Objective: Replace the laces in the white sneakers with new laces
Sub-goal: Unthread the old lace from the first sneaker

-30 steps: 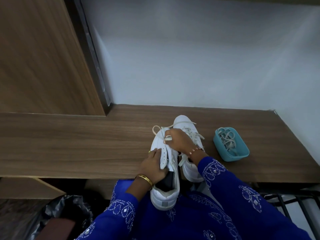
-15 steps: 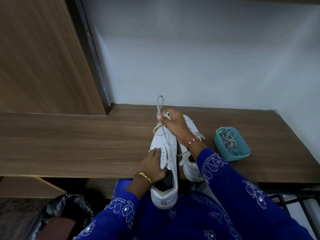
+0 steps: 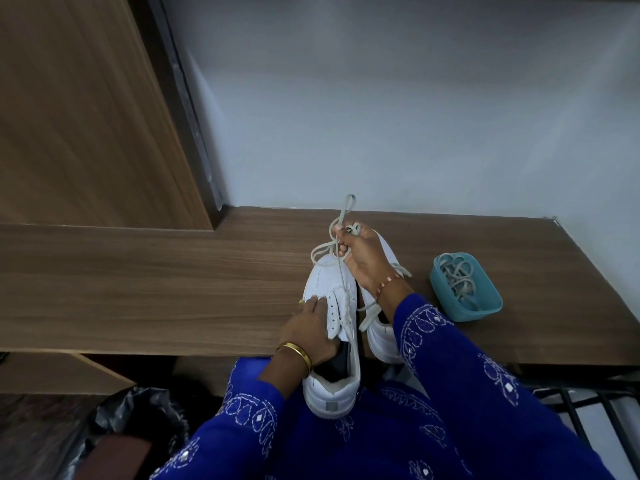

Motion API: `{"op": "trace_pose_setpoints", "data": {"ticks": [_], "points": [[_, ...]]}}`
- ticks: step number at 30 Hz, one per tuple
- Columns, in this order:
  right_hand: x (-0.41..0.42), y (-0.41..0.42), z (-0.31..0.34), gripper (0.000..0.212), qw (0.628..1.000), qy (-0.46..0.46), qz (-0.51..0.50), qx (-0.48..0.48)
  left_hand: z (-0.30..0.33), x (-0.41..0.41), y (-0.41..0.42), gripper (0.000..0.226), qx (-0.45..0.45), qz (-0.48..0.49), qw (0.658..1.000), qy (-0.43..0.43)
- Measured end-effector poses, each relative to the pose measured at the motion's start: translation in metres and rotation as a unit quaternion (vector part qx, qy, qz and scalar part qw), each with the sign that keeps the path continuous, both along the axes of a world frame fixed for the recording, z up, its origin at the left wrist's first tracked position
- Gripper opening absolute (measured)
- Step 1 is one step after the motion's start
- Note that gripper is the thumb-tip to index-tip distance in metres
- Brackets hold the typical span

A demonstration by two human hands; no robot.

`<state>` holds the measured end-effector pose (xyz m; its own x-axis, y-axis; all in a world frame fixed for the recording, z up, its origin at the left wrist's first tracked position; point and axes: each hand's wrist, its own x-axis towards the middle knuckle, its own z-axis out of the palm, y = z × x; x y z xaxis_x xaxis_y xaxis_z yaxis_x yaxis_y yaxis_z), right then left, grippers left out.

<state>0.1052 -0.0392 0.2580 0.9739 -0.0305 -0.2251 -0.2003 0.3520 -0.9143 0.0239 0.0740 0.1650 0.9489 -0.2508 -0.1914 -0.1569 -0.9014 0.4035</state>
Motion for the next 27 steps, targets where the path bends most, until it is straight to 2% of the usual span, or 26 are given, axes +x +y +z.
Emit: {"op": "trace_pose_setpoints", "data": {"ticks": [5,7,9,11,12,15,17,18,20,22,25,27], "points": [[0.002,0.000,-0.001,0.019,0.997,0.009,-0.010,0.071,0.001,0.000,0.001,0.083,0.009,-0.005,1.000,0.006],[0.002,0.000,-0.004,0.015,0.999,0.005,-0.002,0.045,-0.001,0.000,0.000,0.083,0.016,-0.007,1.000,0.005],[0.001,0.000,-0.003,0.009,0.992,-0.025,0.038,-0.114,-0.002,0.001,-0.001,0.083,0.020,-0.008,1.000,0.001],[-0.001,-0.002,-0.001,0.003,0.941,-0.081,0.101,-0.312,-0.003,0.001,-0.001,0.084,0.020,-0.011,1.000,0.004],[-0.001,-0.004,-0.003,0.012,0.910,-0.104,0.129,-0.381,-0.003,0.002,-0.001,0.085,0.020,-0.013,1.000,0.005],[-0.006,-0.009,-0.013,0.031,0.840,-0.112,0.187,-0.496,0.002,0.004,0.004,0.096,0.025,-0.027,0.999,0.035],[-0.008,-0.013,-0.022,0.030,0.820,-0.104,0.189,-0.530,0.011,0.007,0.007,0.099,0.025,-0.041,0.997,0.067],[-0.008,-0.016,-0.024,0.028,0.816,-0.097,0.182,-0.540,0.018,0.008,0.009,0.096,-0.002,-0.041,0.996,0.084],[-0.006,-0.021,-0.026,0.023,0.813,-0.095,0.159,-0.552,0.027,0.011,0.011,0.082,-0.112,-0.009,0.987,0.117],[-0.004,-0.027,-0.024,0.021,0.816,-0.094,0.149,-0.551,0.029,0.013,0.012,0.049,-0.200,0.049,0.972,0.118],[-0.007,-0.032,-0.022,0.026,0.804,-0.093,0.177,-0.560,0.027,0.016,0.011,0.045,-0.169,0.087,0.981,0.037],[-0.011,-0.033,-0.023,0.036,0.792,-0.097,0.199,-0.568,0.028,0.018,0.006,0.032,-0.154,0.076,0.985,-0.014]]}}
